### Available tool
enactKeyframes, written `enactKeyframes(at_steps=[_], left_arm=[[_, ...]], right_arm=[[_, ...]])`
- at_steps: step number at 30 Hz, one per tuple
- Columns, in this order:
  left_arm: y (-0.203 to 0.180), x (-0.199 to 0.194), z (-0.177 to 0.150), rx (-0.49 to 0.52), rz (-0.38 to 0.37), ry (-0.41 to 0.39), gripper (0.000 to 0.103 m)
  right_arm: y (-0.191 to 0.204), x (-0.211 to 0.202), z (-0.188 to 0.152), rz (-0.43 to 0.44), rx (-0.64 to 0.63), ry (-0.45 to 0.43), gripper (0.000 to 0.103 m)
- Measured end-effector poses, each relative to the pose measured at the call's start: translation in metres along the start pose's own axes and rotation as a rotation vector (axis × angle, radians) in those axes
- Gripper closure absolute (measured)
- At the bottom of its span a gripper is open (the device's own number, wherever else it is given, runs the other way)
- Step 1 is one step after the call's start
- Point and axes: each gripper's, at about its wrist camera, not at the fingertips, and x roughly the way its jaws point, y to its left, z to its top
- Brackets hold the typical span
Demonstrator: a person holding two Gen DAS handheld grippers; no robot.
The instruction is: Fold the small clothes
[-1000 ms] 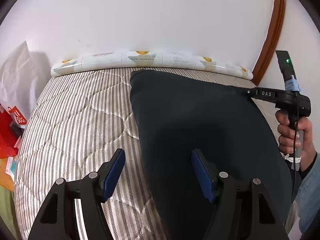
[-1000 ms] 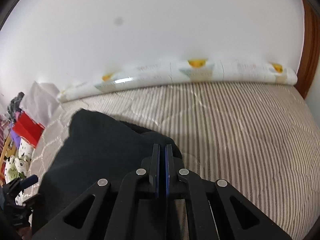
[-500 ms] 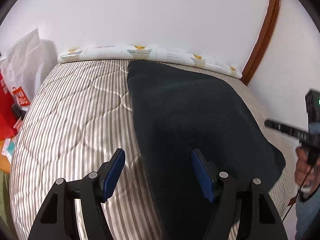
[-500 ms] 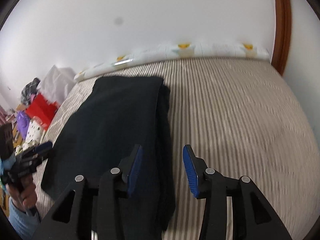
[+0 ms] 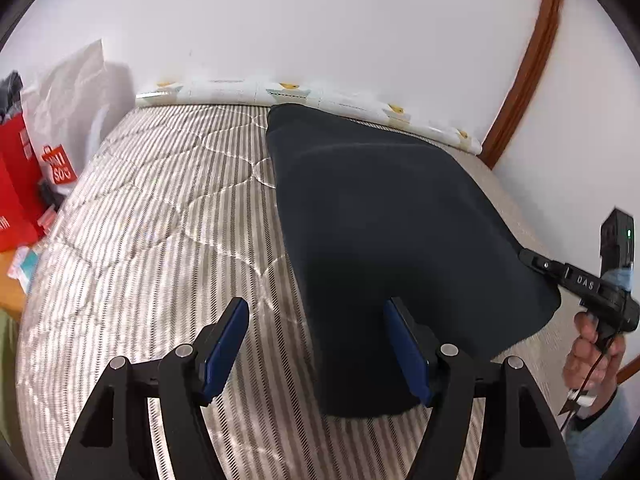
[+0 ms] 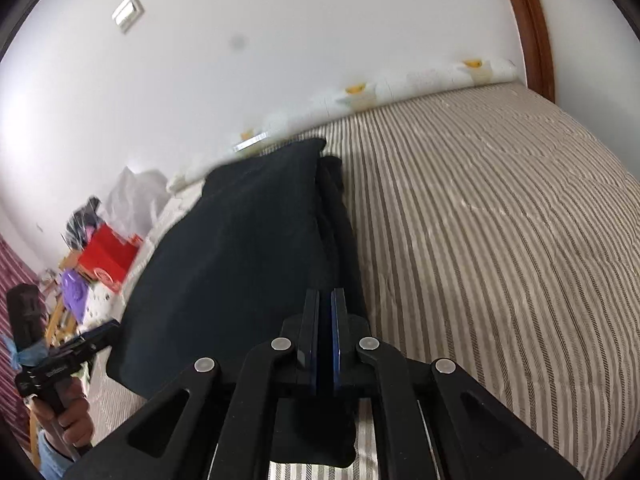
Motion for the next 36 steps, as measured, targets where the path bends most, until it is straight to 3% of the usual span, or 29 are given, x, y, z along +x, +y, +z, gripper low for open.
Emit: enactKeyframes(at_steps=[4, 8, 12, 20, 25, 29, 31, 34, 35, 36], left_arm=[[-0.001, -0.006, -0.008, 0.003, 0.003, 0.002, 0.035], [-0.003, -0.013, -0.014, 0.005, 0.006, -0.007, 0.035], [-0.005, -0.017, -0.02, -0.008, 0.01, -0.014, 0.035], [-0.004, -0.03, -0.039, 0.008, 0.006, -0.005, 0.035], [-0.007, -0.028, -0.057, 0.063, 0.017, 0.023, 0.035], [-0.012, -0.01, -0.055, 0.062, 0.008, 0.038, 0.035], [-0.012, -0.001, -0.053, 0.048, 0.017, 0.036, 0.041], [-0.013, 0.006, -0.05, 0.029, 0.004, 0.01, 0.062], [-0.015, 0.011, -0.048, 0.039, -0.001, 0.01, 0.073], [-0.016, 0.014, -0.047, 0.044, -0.008, 0.01, 0.075]], right_arm=[[0.007, -0.019, 0.0, -0.078, -0.026, -0.052, 0.096], [0.012, -0.043, -0.007, -0.089, -0.045, -0.078, 0.095], [0.022, -0.049, -0.025, -0.13, -0.11, -0.065, 0.071], [0.015, -0.041, -0.065, -0.289, -0.161, 0.01, 0.07], [0.014, -0.047, -0.072, -0.221, -0.156, 0.023, 0.07], [0.022, -0.027, -0.068, -0.183, -0.165, 0.035, 0.069], [0.022, -0.017, -0.066, -0.179, -0.134, 0.038, 0.069], [0.019, -0.013, -0.06, -0.14, -0.062, 0.001, 0.07], [0.019, -0.01, -0.058, -0.137, -0.052, 0.001, 0.071], [0.02, -0.006, -0.056, -0.131, -0.055, 0.001, 0.076]])
